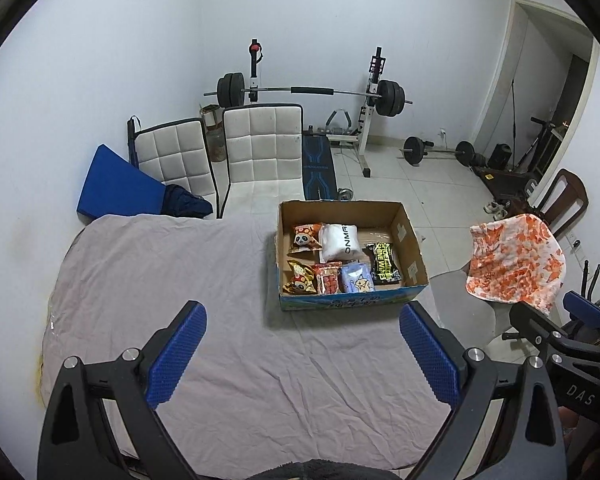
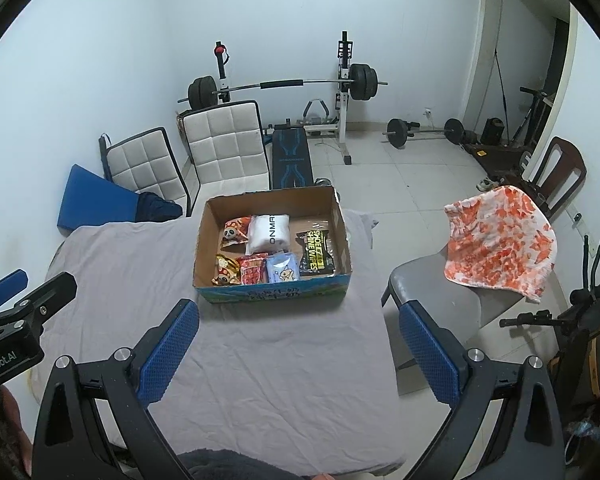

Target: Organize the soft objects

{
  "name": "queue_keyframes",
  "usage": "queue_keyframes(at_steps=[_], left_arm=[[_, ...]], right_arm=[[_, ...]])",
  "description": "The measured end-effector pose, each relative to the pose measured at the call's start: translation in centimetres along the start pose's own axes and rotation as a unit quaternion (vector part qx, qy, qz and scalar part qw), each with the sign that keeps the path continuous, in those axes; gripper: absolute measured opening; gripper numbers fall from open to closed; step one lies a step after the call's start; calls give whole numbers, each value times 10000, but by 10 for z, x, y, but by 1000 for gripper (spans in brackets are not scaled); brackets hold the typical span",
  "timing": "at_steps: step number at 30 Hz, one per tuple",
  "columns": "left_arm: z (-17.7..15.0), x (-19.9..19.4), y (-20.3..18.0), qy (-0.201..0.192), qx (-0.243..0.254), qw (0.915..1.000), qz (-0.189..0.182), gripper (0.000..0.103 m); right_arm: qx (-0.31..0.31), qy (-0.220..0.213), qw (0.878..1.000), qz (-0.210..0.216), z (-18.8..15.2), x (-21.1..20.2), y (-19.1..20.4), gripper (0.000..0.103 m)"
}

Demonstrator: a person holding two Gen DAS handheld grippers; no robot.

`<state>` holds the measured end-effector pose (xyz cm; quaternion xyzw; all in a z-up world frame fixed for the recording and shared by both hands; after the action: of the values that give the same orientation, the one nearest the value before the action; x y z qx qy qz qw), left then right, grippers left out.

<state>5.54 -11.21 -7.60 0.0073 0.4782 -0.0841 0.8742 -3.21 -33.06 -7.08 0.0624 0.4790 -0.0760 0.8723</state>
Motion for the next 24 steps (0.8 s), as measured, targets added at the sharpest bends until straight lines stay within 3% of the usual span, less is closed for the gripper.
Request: queue_keyframes(at_steps=[24], left_arm=[[-1, 5, 1, 81, 32, 10000, -39, 99]], right_arm=[[7, -72, 10000, -28, 4, -9, -3, 102]])
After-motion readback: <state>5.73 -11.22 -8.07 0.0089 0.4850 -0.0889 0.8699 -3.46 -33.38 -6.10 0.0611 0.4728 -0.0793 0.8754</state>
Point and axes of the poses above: each gripper's, at about its wrist camera, not at the fingertips, and x roughly the way its jaws point, y to its left, z to its top, the point moved 6 cm from there along x, roughly the way its jaws point, and after that the axes turned 6 degrees about y, right-handed, at the moved point
